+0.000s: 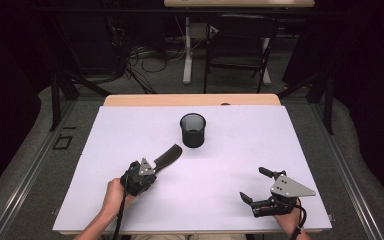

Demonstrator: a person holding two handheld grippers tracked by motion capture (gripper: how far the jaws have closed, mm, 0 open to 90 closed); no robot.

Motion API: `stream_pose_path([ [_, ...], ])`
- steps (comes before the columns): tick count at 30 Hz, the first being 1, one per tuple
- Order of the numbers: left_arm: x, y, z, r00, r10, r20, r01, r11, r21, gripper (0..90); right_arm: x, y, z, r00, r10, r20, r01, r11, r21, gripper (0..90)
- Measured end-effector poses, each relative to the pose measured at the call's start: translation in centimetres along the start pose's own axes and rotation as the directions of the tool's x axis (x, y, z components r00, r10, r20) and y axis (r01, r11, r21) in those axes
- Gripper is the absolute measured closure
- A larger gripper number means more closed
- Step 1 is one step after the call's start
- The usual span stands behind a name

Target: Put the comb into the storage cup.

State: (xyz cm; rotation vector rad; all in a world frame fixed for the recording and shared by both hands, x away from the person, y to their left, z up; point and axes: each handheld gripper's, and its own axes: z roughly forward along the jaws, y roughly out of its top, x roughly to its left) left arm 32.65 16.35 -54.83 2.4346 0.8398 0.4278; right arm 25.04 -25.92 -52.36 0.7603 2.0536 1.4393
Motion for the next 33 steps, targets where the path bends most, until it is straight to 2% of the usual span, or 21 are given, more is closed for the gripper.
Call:
stream_pose_path([
  [10,0.3,0.0,0.0,0.9997,0.003,-0.024,-0.002,1.0,0.01,90.0,0.0,0.0,0.0,1.0,0.005,0.001,-0.005,1.0,-0.001,0.7],
  [16,0.4,-0.1,-0.1,0.9998,0.0,-0.019,0.0,0.9999,0.011,90.0,-0.1,0.0,0.0,1.0,0.006,0.002,-0.006,1.0,0.0,0.7],
  [18,0.5,-0.1,-0.2,1.0,-0.003,-0.003,0.003,1.0,0.009,88.9,-0.1,0.0,-0.1,1.0,0.003,0.002,-0.003,1.0,-0.001,0.7],
  [25,0.1,0.2,-1.0,0.9992,0.002,0.039,-0.001,0.9996,-0.027,70.7,-0.1,0.0,-0.1,1.0,0.004,0.001,-0.004,1.0,0.001,0.7],
  [27,-0.1,0.4,-1.2,0.9986,0.003,0.052,-0.001,0.9995,-0.033,63.1,-0.1,0.0,-0.1,1.0,0.004,0.002,-0.004,1.0,0.002,0.7],
  [33,-0.3,0.8,-1.8,0.9987,0.006,0.052,-0.003,0.999,-0.045,41.0,-0.1,0.0,0.0,1.0,0.006,0.0,-0.006,1.0,0.003,0.7],
])
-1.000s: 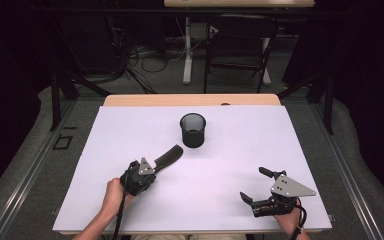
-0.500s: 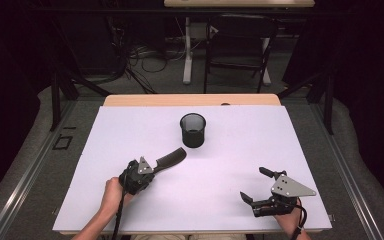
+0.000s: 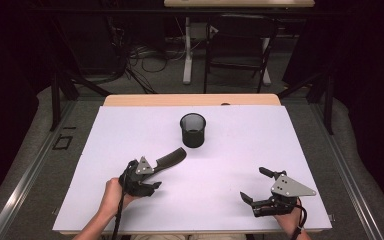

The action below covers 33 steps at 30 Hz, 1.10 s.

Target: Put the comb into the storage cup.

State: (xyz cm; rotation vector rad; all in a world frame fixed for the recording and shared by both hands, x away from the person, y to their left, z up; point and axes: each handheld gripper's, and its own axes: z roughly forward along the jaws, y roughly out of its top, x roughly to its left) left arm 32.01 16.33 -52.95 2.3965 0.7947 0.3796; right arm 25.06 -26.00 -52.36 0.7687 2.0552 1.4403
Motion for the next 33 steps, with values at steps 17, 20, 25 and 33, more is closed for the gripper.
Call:
stream_pose_path([
  [17,1.7,0.7,-1.5,0.9992,-0.021,-0.034,0.02,0.9993,-0.031,8.7,0.0,0.0,0.0,1.0,-0.001,-0.002,0.001,1.0,0.005,0.7],
  [20,2.0,0.9,-1.6,0.9991,-0.023,-0.035,0.022,0.9994,-0.028,5.6,0.0,0.0,0.0,1.0,-0.001,0.0,0.001,1.0,0.004,0.7],
  [25,2.5,1.2,-1.5,0.9996,-0.015,-0.025,0.015,0.9999,0.001,1.0,0.1,0.0,0.0,1.0,0.008,-0.002,-0.008,1.0,0.006,0.7],
  [33,3.4,1.8,-1.8,0.9997,-0.014,-0.022,0.014,0.9997,0.018,0.4,0.0,-0.1,0.1,1.0,0.0,-0.002,0.0,1.0,0.007,0.7],
])
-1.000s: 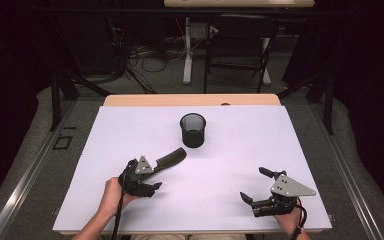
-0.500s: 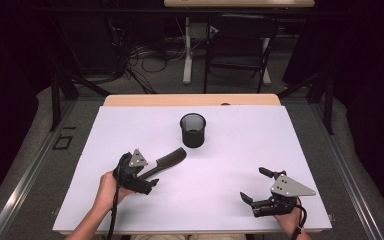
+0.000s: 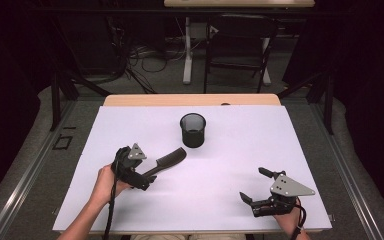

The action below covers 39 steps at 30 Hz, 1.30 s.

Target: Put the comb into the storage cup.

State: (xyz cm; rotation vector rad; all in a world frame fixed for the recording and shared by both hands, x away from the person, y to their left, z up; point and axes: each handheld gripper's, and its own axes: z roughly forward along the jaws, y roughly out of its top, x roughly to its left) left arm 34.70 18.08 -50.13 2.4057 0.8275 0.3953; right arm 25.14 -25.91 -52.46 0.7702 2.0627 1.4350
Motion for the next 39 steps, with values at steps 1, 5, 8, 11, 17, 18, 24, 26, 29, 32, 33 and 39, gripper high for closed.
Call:
stream_pose_path([
  [1,0.1,0.1,0.0,1.0,0.001,0.003,-0.001,1.0,0.008,0.4,0.0,0.0,0.0,1.0,0.0,0.0,0.0,1.0,0.001,0.7],
  [5,0.5,0.3,0.2,0.9999,0.006,0.013,-0.006,0.9996,0.026,0.3,0.0,0.0,0.0,1.0,0.004,0.0,-0.004,1.0,0.006,0.7],
  [8,0.6,0.6,0.3,0.9998,0.016,0.012,-0.016,0.999,0.041,0.3,0.0,-0.1,0.1,1.0,0.006,-0.001,-0.006,1.0,0.005,0.8],
  [11,0.8,1.1,0.4,0.9996,0.022,0.016,-0.023,0.9984,0.051,0.3,-0.1,-0.1,0.1,1.0,0.009,-0.004,-0.009,1.0,0.008,0.8],
  [17,1.1,1.8,0.8,0.9987,0.044,0.027,-0.046,0.9951,0.088,0.3,0.0,-0.1,0.1,0.9999,0.01,-0.006,-0.01,1.0,0.01,0.7],
  [18,1.1,1.8,0.8,0.9987,0.044,0.027,-0.046,0.9951,0.088,0.3,0.0,-0.1,0.1,0.9999,0.015,-0.008,-0.015,1.0,0.009,0.7],
  [24,1.4,2.3,1.6,0.9975,0.038,0.059,-0.046,0.9896,0.137,0.0,-0.1,-0.2,0.2,0.9996,0.021,-0.017,-0.021,1.0,0.016,0.7],
  [26,1.5,2.4,1.8,0.9974,0.038,0.061,-0.047,0.988,0.147,0.0,-0.1,-0.2,0.3,0.9997,0.019,-0.017,-0.019,1.0,0.017,0.7],
  [29,1.6,2.6,2.0,0.9971,0.046,0.061,-0.055,0.9859,0.158,0.0,0.0,-0.2,0.3,0.9996,0.019,-0.021,-0.019,1.0,0.023,0.7],
  [32,1.6,2.6,2.2,0.997,0.036,0.069,-0.047,0.9852,0.165,0.0,0.0,-0.2,0.3,0.9996,0.019,-0.022,-0.018,1.0,0.022,0.7],
  [33,1.6,2.6,2.3,0.9969,0.038,0.068,-0.05,0.9845,0.168,0.0,0.0,-0.2,0.4,0.9996,0.017,-0.022,-0.016,1.0,0.02,0.7],
  [39,1.6,2.9,2.7,0.9965,0.039,0.074,-0.053,0.9809,0.187,0.0,0.0,-0.3,0.4,0.9996,0.012,-0.026,-0.011,1.0,0.029,0.7],
])
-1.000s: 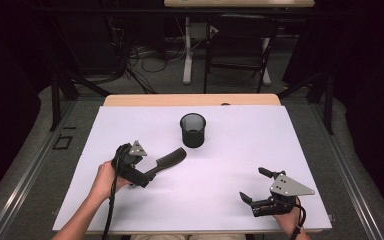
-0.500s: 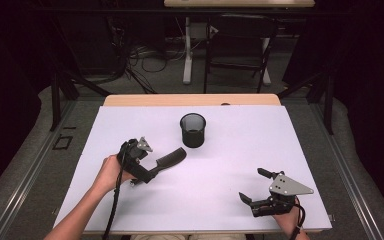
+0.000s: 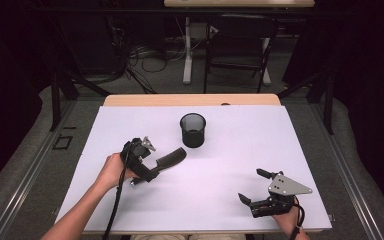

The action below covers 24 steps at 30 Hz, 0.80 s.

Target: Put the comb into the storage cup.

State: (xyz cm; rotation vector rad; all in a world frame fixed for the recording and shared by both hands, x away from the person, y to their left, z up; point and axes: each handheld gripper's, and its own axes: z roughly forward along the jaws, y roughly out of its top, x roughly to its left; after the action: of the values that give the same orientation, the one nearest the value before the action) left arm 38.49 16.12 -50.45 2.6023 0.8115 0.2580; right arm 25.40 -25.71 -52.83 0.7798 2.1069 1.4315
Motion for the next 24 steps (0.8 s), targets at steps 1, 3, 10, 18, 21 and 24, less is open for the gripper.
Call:
stream_pose_path([
  [1,0.1,0.1,0.0,1.0,0.009,0.001,-0.009,0.9999,0.009,0.0,0.0,0.0,0.0,1.0,0.002,0.0,-0.002,1.0,-0.001,0.7],
  [3,0.1,0.3,0.1,1.0,0.009,0.001,-0.009,0.9999,0.011,0.0,0.0,0.0,0.0,1.0,0.003,-0.001,-0.003,1.0,0.001,0.7],
  [10,0.1,0.9,0.5,0.9998,0.017,0.005,-0.017,0.9992,0.035,0.0,0.1,0.0,0.0,1.0,0.003,-0.005,-0.003,1.0,0.0,0.7],
  [18,0.1,1.4,1.3,0.9998,0.013,0.012,-0.014,0.9977,0.066,0.1,0.1,0.1,0.1,0.9999,0.0,-0.013,0.001,1.0,0.005,0.7],
  [21,0.0,1.6,1.5,0.9997,0.018,0.013,-0.019,0.9968,0.077,0.4,0.2,0.1,0.1,0.9999,-0.002,-0.015,0.002,1.0,0.004,0.7],
  [24,-0.1,1.7,1.6,0.9995,0.026,0.02,-0.028,0.9956,0.089,3.1,0.2,0.1,0.1,0.9998,0.0,-0.02,0.0,1.0,0.006,0.7],
])
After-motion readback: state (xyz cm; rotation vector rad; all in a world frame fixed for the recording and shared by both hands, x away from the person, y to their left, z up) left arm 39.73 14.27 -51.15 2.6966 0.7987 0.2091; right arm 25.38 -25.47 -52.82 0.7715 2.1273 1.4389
